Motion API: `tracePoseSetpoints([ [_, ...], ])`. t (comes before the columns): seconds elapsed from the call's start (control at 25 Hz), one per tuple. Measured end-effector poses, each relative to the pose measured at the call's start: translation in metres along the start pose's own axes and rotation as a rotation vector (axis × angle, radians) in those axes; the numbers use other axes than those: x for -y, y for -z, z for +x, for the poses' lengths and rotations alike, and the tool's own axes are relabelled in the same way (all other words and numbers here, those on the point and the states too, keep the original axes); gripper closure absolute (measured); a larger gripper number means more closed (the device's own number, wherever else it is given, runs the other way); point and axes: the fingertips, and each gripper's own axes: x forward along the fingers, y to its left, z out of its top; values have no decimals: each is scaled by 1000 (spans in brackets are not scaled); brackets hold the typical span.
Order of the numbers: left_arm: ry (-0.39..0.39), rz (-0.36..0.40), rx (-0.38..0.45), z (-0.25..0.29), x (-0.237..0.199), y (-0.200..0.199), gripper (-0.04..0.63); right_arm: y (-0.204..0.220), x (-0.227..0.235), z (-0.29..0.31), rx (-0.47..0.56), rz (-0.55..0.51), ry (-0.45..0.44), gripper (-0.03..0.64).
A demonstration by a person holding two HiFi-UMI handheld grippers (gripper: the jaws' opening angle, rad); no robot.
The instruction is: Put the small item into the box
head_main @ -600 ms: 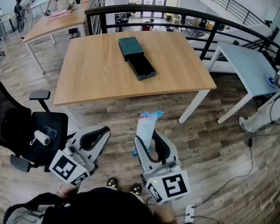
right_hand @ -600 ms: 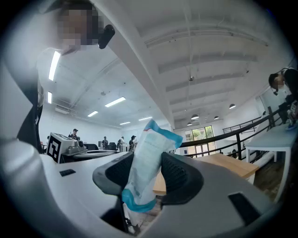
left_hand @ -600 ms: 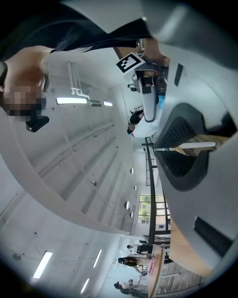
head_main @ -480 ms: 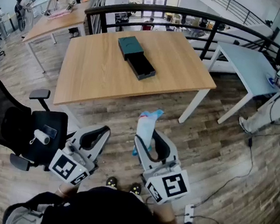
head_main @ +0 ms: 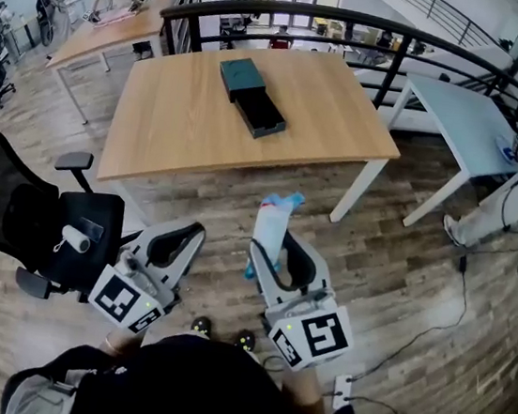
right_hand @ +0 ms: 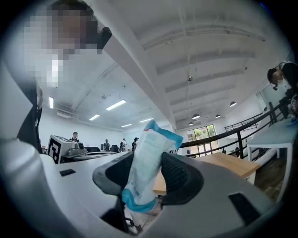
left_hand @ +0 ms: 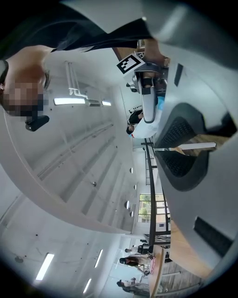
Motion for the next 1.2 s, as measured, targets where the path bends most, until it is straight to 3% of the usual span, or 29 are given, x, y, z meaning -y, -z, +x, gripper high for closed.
tracePoseSetpoints([
  [0.72,-40,8,-43,15,24,15,569,18,23,-17,-9,59,-39,428],
  [1.2,9,-4,-3,72,-32,26,569,17,70,40,-17,16,16,428],
])
